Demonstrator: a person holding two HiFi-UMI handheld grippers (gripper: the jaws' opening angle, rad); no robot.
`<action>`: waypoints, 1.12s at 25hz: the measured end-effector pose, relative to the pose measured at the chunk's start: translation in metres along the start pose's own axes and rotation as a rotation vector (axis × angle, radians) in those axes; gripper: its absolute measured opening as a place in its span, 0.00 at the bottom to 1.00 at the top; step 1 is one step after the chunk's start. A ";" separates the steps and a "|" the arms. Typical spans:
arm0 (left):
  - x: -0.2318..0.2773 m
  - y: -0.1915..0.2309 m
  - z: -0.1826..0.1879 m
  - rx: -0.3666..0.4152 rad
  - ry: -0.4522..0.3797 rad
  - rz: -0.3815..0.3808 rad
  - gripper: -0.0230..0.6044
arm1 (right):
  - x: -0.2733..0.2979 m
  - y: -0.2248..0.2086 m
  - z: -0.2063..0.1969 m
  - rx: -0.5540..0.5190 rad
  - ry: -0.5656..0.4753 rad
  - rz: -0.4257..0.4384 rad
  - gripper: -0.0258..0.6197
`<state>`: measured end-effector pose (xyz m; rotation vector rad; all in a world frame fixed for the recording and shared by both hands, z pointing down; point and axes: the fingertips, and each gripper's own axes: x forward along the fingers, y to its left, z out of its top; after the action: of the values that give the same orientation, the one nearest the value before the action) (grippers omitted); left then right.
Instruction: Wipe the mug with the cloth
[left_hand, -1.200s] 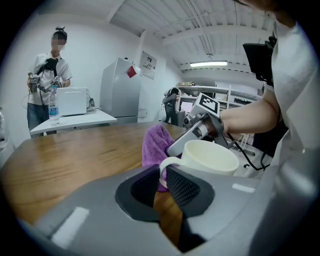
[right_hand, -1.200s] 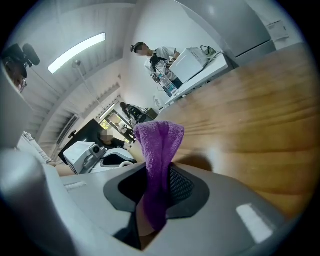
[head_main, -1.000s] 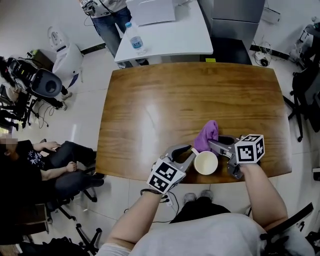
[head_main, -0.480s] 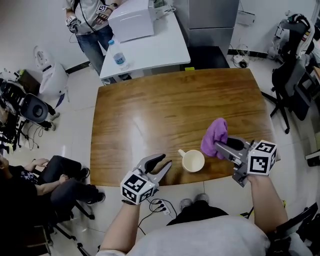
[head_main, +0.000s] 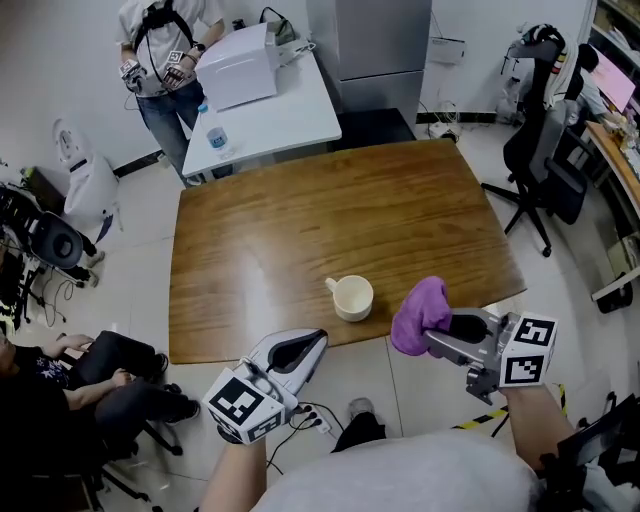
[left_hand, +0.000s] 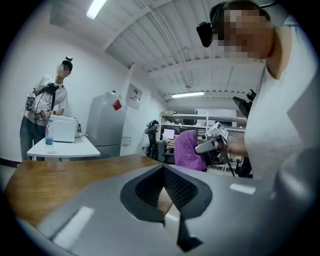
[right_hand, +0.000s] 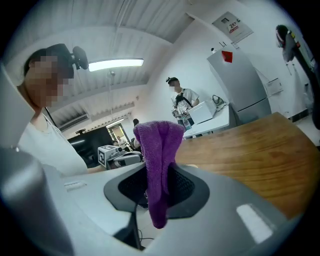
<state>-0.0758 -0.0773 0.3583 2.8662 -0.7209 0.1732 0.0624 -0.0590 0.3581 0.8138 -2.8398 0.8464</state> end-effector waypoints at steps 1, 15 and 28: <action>-0.003 -0.017 0.004 0.002 -0.007 -0.005 0.03 | -0.006 0.009 -0.009 -0.008 -0.002 0.014 0.19; -0.070 -0.288 0.005 0.046 -0.013 0.089 0.03 | -0.165 0.179 -0.125 -0.109 -0.033 0.126 0.19; -0.107 -0.370 -0.002 0.002 -0.011 0.027 0.03 | -0.202 0.271 -0.156 -0.150 -0.033 0.142 0.19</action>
<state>0.0067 0.2925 0.2896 2.8627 -0.7626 0.1628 0.0849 0.3096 0.3155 0.6203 -2.9744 0.6286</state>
